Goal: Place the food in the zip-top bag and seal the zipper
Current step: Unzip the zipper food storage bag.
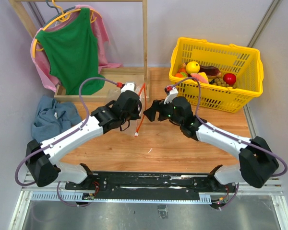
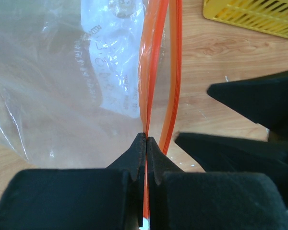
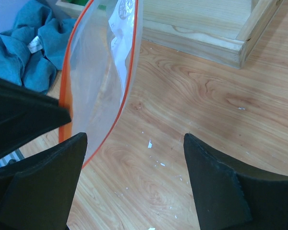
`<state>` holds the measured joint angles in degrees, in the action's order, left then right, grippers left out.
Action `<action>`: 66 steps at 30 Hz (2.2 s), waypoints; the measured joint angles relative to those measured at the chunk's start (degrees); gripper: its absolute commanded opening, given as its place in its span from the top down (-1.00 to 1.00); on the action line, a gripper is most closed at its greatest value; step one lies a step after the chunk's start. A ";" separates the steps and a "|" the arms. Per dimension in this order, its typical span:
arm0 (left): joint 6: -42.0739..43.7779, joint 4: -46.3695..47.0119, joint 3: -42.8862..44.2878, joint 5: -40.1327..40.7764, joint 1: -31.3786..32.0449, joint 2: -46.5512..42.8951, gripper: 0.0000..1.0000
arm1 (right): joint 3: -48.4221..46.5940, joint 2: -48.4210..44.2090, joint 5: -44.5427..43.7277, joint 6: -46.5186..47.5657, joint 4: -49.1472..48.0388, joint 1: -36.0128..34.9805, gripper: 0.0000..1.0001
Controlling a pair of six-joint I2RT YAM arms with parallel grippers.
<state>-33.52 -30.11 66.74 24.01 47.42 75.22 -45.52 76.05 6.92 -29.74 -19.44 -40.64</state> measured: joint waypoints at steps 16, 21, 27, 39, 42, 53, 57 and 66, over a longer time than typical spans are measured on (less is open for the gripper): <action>-1.62 -0.44 -0.11 -3.39 0.35 -3.34 0.94 | -5.77 6.16 -6.10 0.46 6.23 -2.27 0.99; -2.34 -0.52 -0.11 -3.30 0.35 -3.91 0.45 | -8.57 4.31 -10.88 1.79 11.89 -6.45 0.99; -3.58 -1.29 -0.26 -2.75 0.35 -3.89 0.18 | -11.30 2.32 -16.28 2.84 15.96 -10.73 0.99; -4.39 -6.99 -0.09 1.20 0.37 -3.65 0.66 | -12.31 1.92 -21.46 4.31 20.59 -12.59 0.99; -4.48 -9.75 0.59 3.19 0.39 -3.74 0.95 | -12.28 1.51 -22.23 6.19 21.40 -12.59 0.99; -3.98 -21.53 5.25 11.30 0.39 -5.27 0.99 | -12.11 -2.25 -18.82 11.50 24.48 -6.99 0.78; -1.99 -21.94 7.39 11.21 0.39 -4.85 0.99 | -12.98 -2.45 -13.79 14.58 25.97 -6.36 0.36; 0.17 -22.01 9.14 11.93 0.39 -1.79 0.99 | -25.92 -2.47 -1.01 23.04 37.59 -0.74 -0.50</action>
<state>-33.34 -52.12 75.88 35.94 47.81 73.43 -71.44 73.58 5.91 -6.70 18.15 -41.39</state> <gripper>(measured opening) 0.013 0.654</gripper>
